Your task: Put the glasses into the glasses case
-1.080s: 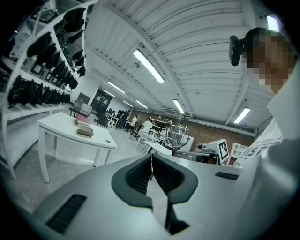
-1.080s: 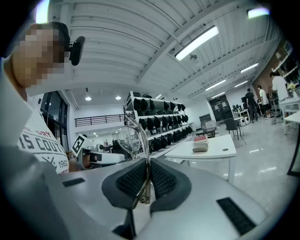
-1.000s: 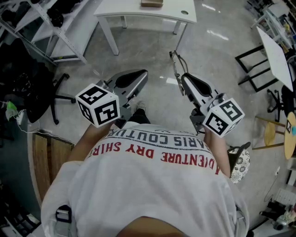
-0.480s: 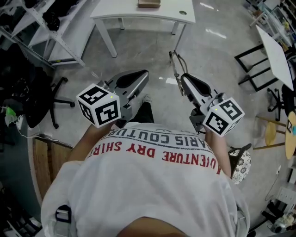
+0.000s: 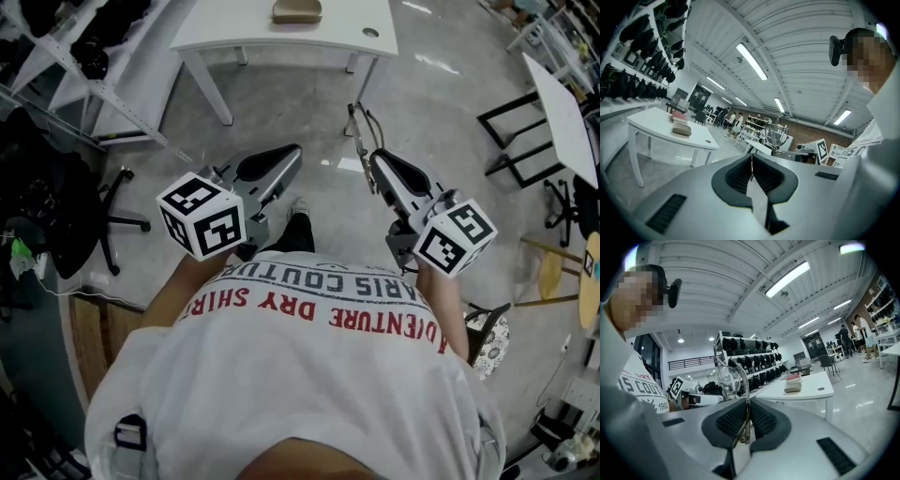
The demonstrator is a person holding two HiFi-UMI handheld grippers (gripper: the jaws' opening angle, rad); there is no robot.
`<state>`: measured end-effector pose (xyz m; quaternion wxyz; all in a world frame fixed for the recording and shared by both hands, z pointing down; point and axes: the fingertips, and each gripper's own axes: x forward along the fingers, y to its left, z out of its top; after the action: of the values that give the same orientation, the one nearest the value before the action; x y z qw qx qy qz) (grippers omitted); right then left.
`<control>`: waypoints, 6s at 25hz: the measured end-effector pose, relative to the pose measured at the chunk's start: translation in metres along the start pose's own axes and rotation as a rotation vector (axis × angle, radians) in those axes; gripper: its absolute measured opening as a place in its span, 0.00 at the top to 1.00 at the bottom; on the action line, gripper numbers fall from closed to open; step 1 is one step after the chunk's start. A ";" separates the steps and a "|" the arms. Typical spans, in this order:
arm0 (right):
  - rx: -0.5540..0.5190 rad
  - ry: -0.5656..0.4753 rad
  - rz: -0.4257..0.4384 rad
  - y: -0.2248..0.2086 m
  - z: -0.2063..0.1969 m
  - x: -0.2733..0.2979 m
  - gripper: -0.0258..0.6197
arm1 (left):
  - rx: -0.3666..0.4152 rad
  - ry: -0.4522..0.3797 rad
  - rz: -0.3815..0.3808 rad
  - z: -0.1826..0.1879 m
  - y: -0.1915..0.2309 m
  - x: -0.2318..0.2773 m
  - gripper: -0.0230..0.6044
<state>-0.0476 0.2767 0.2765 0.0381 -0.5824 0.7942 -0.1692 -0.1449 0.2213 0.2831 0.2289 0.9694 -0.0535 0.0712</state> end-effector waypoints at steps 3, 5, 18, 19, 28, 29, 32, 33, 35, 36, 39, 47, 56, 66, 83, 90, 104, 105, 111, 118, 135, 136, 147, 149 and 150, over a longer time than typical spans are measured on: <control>0.007 0.010 -0.002 -0.023 0.006 0.021 0.90 | -0.012 0.006 0.002 0.011 0.026 0.019 0.92; 0.011 0.020 -0.007 -0.040 0.011 0.035 0.90 | -0.024 0.013 0.001 0.017 0.042 0.033 0.92; 0.049 0.132 -0.029 -0.139 0.028 0.142 0.90 | -0.125 0.077 0.036 0.046 0.171 0.113 0.92; 0.050 0.142 -0.029 -0.146 0.030 0.149 0.90 | -0.123 0.078 0.038 0.050 0.179 0.118 0.92; 0.029 0.163 -0.019 -0.187 0.048 0.207 0.90 | -0.108 0.059 0.054 0.084 0.241 0.143 0.92; 0.025 0.163 -0.018 -0.189 0.049 0.211 0.90 | -0.104 0.057 0.052 0.087 0.244 0.145 0.92; 0.016 0.160 -0.024 -0.196 0.054 0.217 0.90 | -0.090 0.049 0.046 0.097 0.249 0.150 0.92; 0.011 0.156 -0.028 -0.198 0.056 0.219 0.90 | -0.086 0.045 0.044 0.100 0.250 0.151 0.92; 0.001 0.146 -0.035 -0.200 0.059 0.221 0.90 | -0.080 0.040 0.047 0.105 0.253 0.151 0.92; -0.004 0.142 -0.036 -0.201 0.061 0.222 0.90 | -0.078 0.039 0.049 0.106 0.254 0.151 0.92; -0.016 0.134 -0.029 -0.202 0.064 0.225 0.90 | -0.073 0.033 0.054 0.108 0.255 0.152 0.92; -0.035 0.122 0.021 -0.211 0.076 0.243 0.90 | -0.063 0.017 0.084 0.120 0.265 0.158 0.92; -0.018 0.133 0.061 -0.255 0.094 0.277 0.90 | -0.082 0.020 0.133 0.140 0.299 0.189 0.92; -0.009 0.185 0.110 -0.312 0.110 0.332 0.90 | -0.131 0.012 0.188 0.162 0.352 0.230 0.92; -0.062 0.286 0.227 -0.378 0.119 0.417 0.90 | -0.202 -0.001 0.318 0.173 0.425 0.270 0.92; -0.143 0.347 0.303 -0.383 0.113 0.454 0.90 | -0.233 -0.029 0.402 0.178 0.449 0.263 0.92; -0.262 0.531 0.418 -0.395 0.049 0.510 0.90 | -0.271 -0.065 0.539 0.169 0.474 0.248 0.92; -0.269 0.542 0.424 -0.397 0.044 0.512 0.90 | -0.274 -0.067 0.546 0.168 0.476 0.248 0.92; -0.315 0.608 0.446 -0.400 0.017 0.529 0.90 | -0.296 -0.086 0.576 0.161 0.489 0.241 0.92; -0.313 0.667 0.462 -0.404 -0.011 0.536 0.90 | -0.324 -0.091 0.595 0.149 0.498 0.238 0.92; -0.362 0.772 0.483 -0.407 -0.048 0.532 0.87 | -0.341 -0.101 0.588 0.138 0.509 0.241 0.92; -0.364 0.768 0.481 -0.407 -0.047 0.532 0.82 | -0.340 -0.101 0.585 0.138 0.509 0.242 0.92; -0.125 0.569 0.473 -0.403 0.014 0.512 0.65 | -0.319 -0.078 0.538 0.142 0.497 0.257 0.92; -0.067 0.521 0.489 -0.397 0.032 0.505 0.65 | -0.307 -0.071 0.522 0.146 0.493 0.259 0.92; -0.054 0.499 0.491 -0.395 0.040 0.502 0.65 | -0.299 -0.068 0.513 0.149 0.490 0.260 0.92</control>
<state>0.1630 -0.3081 0.4307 -0.1332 -0.3156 0.8996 -0.2710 0.0614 -0.3008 0.4073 0.3416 0.8815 -0.3145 0.0855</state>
